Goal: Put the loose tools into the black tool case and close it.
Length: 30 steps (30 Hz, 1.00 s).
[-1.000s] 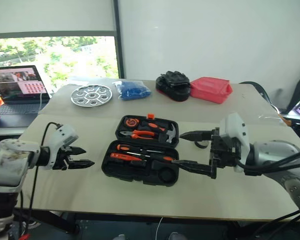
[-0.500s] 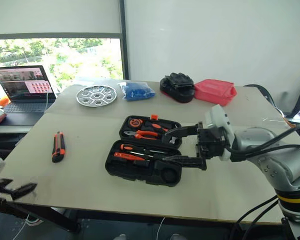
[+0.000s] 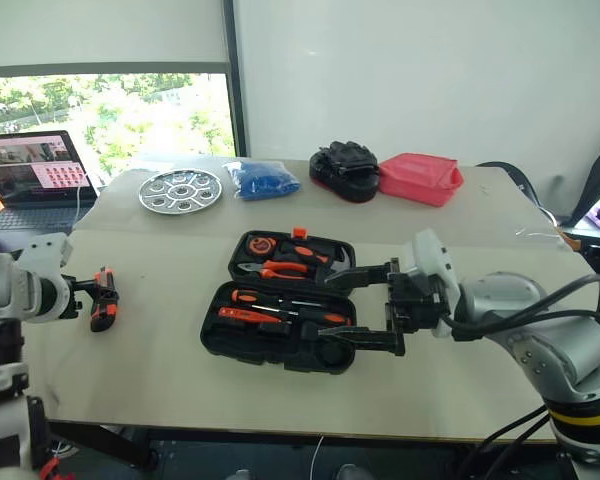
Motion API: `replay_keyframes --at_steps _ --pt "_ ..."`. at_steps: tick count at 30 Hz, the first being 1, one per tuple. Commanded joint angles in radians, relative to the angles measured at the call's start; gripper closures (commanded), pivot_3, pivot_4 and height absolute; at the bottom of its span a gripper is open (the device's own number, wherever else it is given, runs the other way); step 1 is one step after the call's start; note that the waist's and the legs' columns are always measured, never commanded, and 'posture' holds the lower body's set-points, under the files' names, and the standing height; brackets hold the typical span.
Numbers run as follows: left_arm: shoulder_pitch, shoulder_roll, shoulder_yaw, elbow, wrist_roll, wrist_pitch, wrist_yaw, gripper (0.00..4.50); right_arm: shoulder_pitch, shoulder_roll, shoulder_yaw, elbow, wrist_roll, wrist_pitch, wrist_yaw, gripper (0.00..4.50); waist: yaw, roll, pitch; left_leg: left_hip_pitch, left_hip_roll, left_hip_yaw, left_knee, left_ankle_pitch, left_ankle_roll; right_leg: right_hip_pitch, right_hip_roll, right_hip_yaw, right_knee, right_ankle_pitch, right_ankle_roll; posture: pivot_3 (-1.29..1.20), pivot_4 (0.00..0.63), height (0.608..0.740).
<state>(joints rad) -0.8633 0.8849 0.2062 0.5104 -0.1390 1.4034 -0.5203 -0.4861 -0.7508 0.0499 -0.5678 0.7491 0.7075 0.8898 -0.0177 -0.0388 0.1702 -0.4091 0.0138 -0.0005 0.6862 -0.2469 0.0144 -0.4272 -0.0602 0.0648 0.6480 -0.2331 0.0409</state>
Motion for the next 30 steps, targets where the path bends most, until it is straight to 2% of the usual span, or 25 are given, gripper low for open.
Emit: replay_keyframes --at_steps 1,4,7,12,13,17,19,22,24,26,30 --pt "-0.108 -0.018 -0.051 0.197 0.043 -0.122 0.039 0.04 0.03 -0.01 -0.055 -0.067 0.016 0.006 -0.038 0.0 0.002 0.0 0.0 0.0 0.0 0.0 0.0 0.0 0.0 0.0 0.0 0.0 0.0 0.0 0.0 0.0 0.15 0.74" --pt "-0.167 -0.051 -0.082 0.338 0.057 -0.197 0.045 0.04 0.053 -0.014 -0.072 -0.092 0.024 0.014 -0.065 0.0 0.005 0.0 0.0 0.0 -0.001 0.001 0.0 0.0 0.0 0.0 0.0 0.0 0.0 0.0 0.0 0.0 0.15 0.74" --pt "-0.202 -0.063 -0.08 0.437 0.059 -0.224 0.058 0.76 0.065 -0.02 -0.088 -0.115 0.036 0.026 -0.09 0.0 0.005 0.0 0.0 0.0 -0.001 0.001 0.0 0.0 0.0 0.0 0.0 0.0 0.0 0.0 0.0 0.0 0.15 0.74" --pt "-0.216 -0.052 -0.058 0.51 0.053 -0.235 0.066 2.67 0.082 -0.027 -0.108 -0.138 0.048 0.037 -0.115 0.0 0.005 0.0 0.0 0.001 -0.001 0.001 0.0 0.0 0.0 0.002 0.0 0.0 0.0 0.0 0.0 0.0 0.15 0.74" --pt "-0.21 -0.049 -0.056 0.517 0.054 -0.242 0.066 2.83 0.088 -0.028 -0.113 -0.142 0.051 0.039 -0.122 0.0 0.005 0.0 0.0 0.002 -0.001 0.001 0.0 0.0 0.0 0.002 0.0 0.0 0.0 0.0 0.0 0.0 0.15 0.74" --pt "-0.214 -0.039 -0.061 0.534 0.063 -0.293 0.055 2.85 0.101 -0.036 -0.125 -0.151 0.06 0.044 -0.13 0.0 0.005 0.0 0.0 0.002 -0.001 0.001 0.0 0.0 0.0 0.003 0.0 0.0 0.0 0.0 0.0 0.0 0.15 0.74" --pt "-0.241 -0.027 -0.106 0.519 0.079 -0.375 -0.033 2.85 0.103 -0.046 -0.133 -0.15 0.069 0.049 -0.129 0.0 0.005 0.0 0.0 0.002 -0.001 0.002 0.0 0.0 0.0 0.002 0.0 0.0 0.0 0.0 0.0 0.0 0.15 0.74" --pt "-0.277 -0.016 -0.192 0.47 0.103 -0.586 -0.228 2.85 0.104 -0.068 -0.145 -0.143 0.086 0.054 -0.119 0.0 0.008 -0.002 0.001 0.001 -0.001 0.005 0.0 0.002 -0.002 0.002 0.001 -0.001 0.0 0.0 0.0 0.0 0.15 0.74" --pt "-0.287 -0.004 -0.281 0.419 0.128 -0.704 -0.426 2.85 0.106 -0.09 -0.152 -0.139 0.097 0.06 -0.102 0.0 0.01 -0.004 0.002 0.0 0.0 0.006 0.0 0.003 -0.004 0.002 0.001 -0.003 -0.001 0.0 -0.001 0.0 0.15 0.74" --pt "-0.275 0.012 -0.368 0.307 0.13 -0.833 -0.67 2.85 0.113 -0.109 -0.158 -0.141 0.105 0.064 -0.093 0.0 0.01 -0.004 0.002 -0.003 0.0 0.006 0.0 0.003 -0.004 0.002 0.0 -0.003 -0.002 0.0 -0.001 0.0 0.15 0.74" --pt "-0.235 0.02 -0.458 0.09 0.101 -0.977 -0.971 2.85 0.134 -0.124 -0.171 -0.159 0.126 0.078 -0.114 0.0 0.009 -0.004 0.002 -0.007 0.0 0.006 0.0 0.002 -0.003 0.0 0.0 -0.004 -0.001 0.0 0.0 0.0 0.15 0.74"
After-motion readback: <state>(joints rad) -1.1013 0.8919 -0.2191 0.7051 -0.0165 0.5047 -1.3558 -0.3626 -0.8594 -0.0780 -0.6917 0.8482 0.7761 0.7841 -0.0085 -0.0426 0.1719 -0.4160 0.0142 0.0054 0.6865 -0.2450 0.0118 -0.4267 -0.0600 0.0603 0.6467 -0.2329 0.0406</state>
